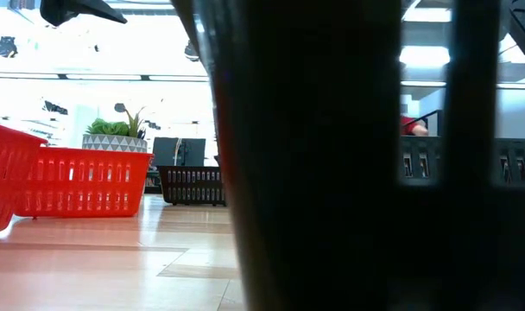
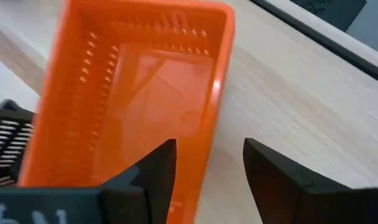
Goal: Stack baskets on shelf by color
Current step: Stack the orange bin on top of the orange stacked bins on the shelf
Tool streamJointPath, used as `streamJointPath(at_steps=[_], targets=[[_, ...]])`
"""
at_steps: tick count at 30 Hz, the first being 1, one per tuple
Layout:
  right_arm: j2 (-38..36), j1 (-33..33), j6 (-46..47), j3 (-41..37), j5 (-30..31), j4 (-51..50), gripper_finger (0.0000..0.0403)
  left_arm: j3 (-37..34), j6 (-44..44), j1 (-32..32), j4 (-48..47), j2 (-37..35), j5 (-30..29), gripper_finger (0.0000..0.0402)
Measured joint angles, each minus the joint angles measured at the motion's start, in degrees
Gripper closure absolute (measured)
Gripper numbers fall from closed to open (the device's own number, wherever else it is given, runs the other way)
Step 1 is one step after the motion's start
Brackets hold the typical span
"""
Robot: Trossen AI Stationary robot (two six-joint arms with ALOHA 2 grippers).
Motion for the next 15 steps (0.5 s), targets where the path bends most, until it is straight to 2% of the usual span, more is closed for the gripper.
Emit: streamJointPath(at_steps=[7, 15], targets=[[0.0, -0.4, -0.1, 0.0, 1.3, 0.3, 0.0193, 0.0, -0.4, 0.0, 0.0, 0.0, 0.0, 0.0123], [3.6, 1.1, -0.1, 0.0, 0.7, 0.9, 0.0194, 0.0, -1.0, 0.0, 0.0, 0.0, -0.2, 0.0123]])
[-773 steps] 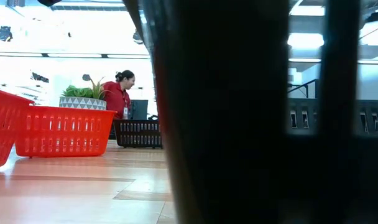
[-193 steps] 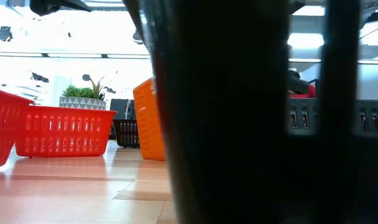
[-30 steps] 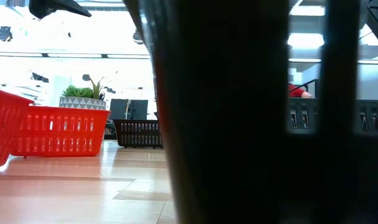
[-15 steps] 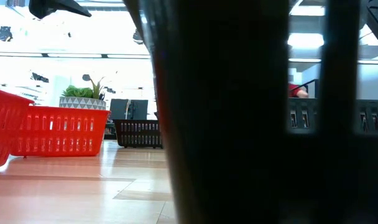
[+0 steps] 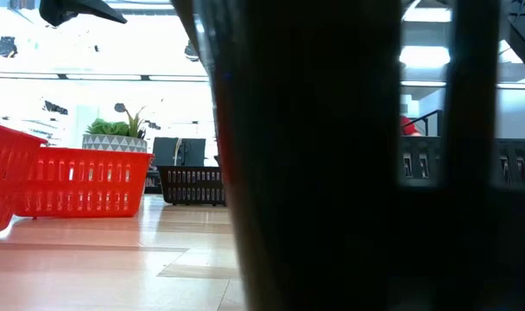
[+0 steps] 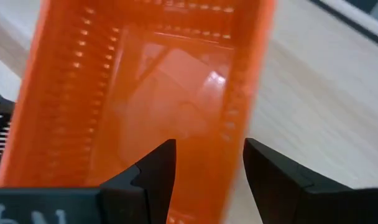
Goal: Stack baskets on shelf by color
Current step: Stack the orange bin on top of the orange stacked bins on the shelf
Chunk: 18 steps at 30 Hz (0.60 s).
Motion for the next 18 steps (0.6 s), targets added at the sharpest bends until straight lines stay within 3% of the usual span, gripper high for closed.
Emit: streamJointPath(at_steps=[6, 15, 18], targets=[[0.1, -0.3, 5.3, 0.0, 1.0, -0.9, 0.0225, 0.0, 0.0, 0.0, 0.0, 0.0, 0.0, 0.0123], [0.0, -0.4, 9.7, 0.0, 0.3, -1.1, 0.0383, 0.0, 0.0, 0.0, 0.0, 0.0, 0.0, 0.0123], [0.0, -0.3, 14.5, 0.0, 0.2, -0.5, 0.0382, 0.0, 0.0, 0.0, 0.0, 0.0, 0.0, 0.0123]])
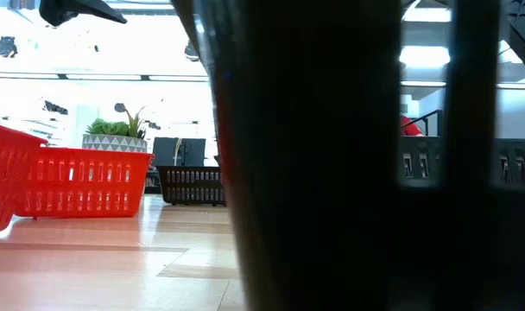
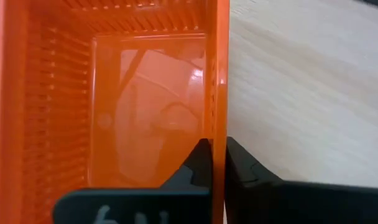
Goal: Stack baskets on shelf by color
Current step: Stack the orange bin on top of the orange stacked bins on the shelf
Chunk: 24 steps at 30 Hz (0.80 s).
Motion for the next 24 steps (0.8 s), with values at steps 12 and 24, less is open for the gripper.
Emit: streamJointPath(at_steps=[12, 24], targets=[[0.0, 0.0, 12.6, 0.0, 3.5, 0.1, 0.0382, 0.0, 0.4, 0.0, 0.0, 0.0, 0.0, 0.0123], [0.0, 0.0, 17.8, 0.0, 3.5, 0.4, 0.0319, 0.0, 0.4, 0.0, -1.0, 0.0, 0.0, 0.0123]])
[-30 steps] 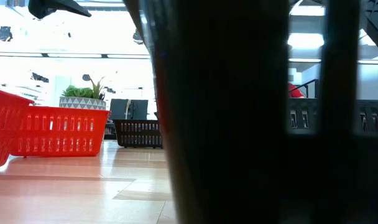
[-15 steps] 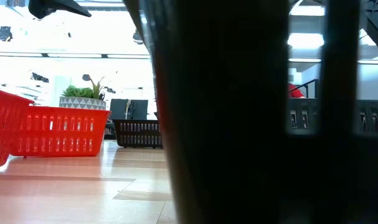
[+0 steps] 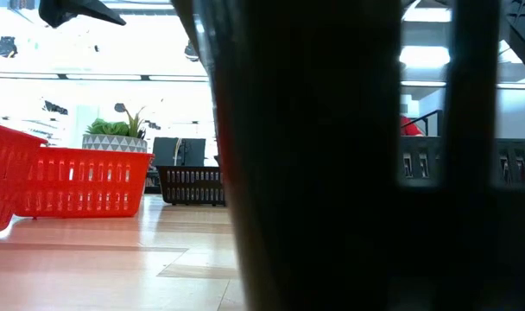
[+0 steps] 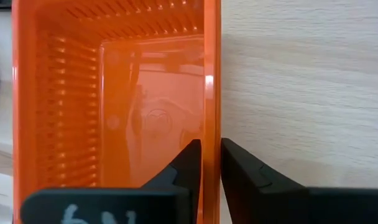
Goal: Stack baskets on shelf by color
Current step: Stack the orange bin on top of the orange stacked bins on the shelf, then put the middle black bin on the shelf
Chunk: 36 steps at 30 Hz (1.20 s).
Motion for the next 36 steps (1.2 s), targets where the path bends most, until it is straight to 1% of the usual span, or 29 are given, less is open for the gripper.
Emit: streamJointPath(at_steps=[3, 6, 15, 19, 22, 24, 27, 29, 33, 36], targets=[[0.0, 0.3, -1.4, 0.0, 0.0, 0.5, 0.0310, 0.0, 0.0, 0.0, 0.0, 0.0, 0.0, 0.0123], [0.0, 0.4, -2.6, 0.0, 0.0, 1.0, 0.0289, 0.0, 0.0, 0.0, -0.1, 0.0, 0.0, 0.0123], [-1.6, 0.0, -4.4, 0.0, -0.6, 2.1, 0.0185, 0.0, 0.0, 0.0, -0.1, 0.0, 0.0, 0.0123], [-5.4, -0.3, -8.8, 0.0, -0.8, -0.6, 0.0163, 0.0, 0.0, 0.0, -0.2, 0.0, 0.0, 0.0123], [-11.0, -0.5, -14.5, 0.0, -0.9, -4.9, 0.0162, 0.0, 0.0, 0.0, -0.3, 0.0, 0.0, 0.0123], [-15.6, 0.2, -20.3, 0.0, -1.1, -9.3, 0.0165, 0.0, 0.0, 0.0, -0.3, 0.0, 0.0, 0.0123], [-21.6, 3.0, -28.4, 0.0, -3.5, -18.2, 0.0170, 0.0, 0.0, 0.0, -0.3, 0.0, 0.0, 0.0123], [-24.6, 6.1, -31.6, 0.0, -3.9, -24.6, 0.0173, 0.0, 0.0, 0.0, -0.3, 0.0, 0.0, 0.0123], [-28.4, 14.2, -33.2, 0.0, -3.4, -32.3, 0.0177, 0.0, 0.0, 0.0, -0.3, 0.0, 1.4, 0.0123], [-28.7, 21.7, -33.2, 0.0, -3.2, -34.0, 0.0179, 0.0, 0.0, 0.0, -0.3, 0.0, 3.0, 0.0123]])
